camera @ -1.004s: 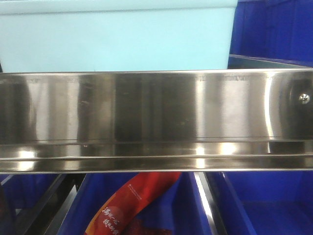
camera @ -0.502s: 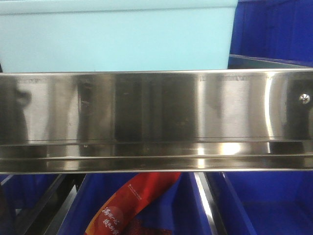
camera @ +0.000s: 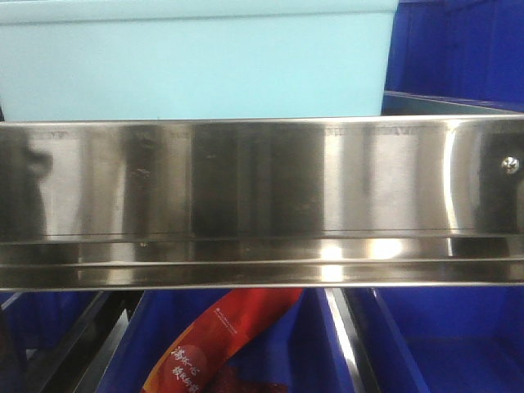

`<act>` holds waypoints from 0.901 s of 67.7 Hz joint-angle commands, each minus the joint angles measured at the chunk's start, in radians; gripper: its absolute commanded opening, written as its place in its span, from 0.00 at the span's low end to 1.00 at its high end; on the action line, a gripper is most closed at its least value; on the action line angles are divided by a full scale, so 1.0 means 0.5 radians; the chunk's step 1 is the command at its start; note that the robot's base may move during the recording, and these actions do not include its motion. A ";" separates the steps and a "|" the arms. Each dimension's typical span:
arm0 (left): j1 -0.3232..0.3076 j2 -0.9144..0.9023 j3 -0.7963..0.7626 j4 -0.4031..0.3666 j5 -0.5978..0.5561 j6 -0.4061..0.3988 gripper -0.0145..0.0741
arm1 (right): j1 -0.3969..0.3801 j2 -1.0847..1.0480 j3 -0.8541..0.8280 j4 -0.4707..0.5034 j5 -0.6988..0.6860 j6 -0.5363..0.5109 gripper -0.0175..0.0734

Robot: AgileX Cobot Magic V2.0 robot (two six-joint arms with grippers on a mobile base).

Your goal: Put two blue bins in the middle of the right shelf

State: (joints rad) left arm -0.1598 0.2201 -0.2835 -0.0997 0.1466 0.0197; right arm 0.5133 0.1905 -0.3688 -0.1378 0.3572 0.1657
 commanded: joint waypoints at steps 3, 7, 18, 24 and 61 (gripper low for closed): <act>-0.007 -0.012 0.016 0.001 -0.047 0.007 0.04 | -0.011 -0.012 0.007 -0.019 -0.049 -0.011 0.02; 0.008 -0.030 0.023 0.112 -0.039 0.007 0.04 | -0.011 -0.012 0.007 -0.019 -0.049 -0.011 0.02; 0.167 -0.137 0.074 0.310 0.024 0.007 0.04 | -0.011 -0.012 0.007 -0.019 -0.058 -0.011 0.02; 0.262 -0.231 0.166 0.307 0.016 0.007 0.04 | -0.011 -0.012 0.007 -0.019 -0.058 -0.011 0.02; 0.332 -0.440 0.567 0.168 -0.180 0.007 0.04 | -0.011 -0.012 0.007 -0.019 -0.057 -0.011 0.01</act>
State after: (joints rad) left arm 0.0025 0.0046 0.0024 -0.0089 0.0833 0.0237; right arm 0.5133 0.1892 -0.3688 -0.1395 0.3513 0.1657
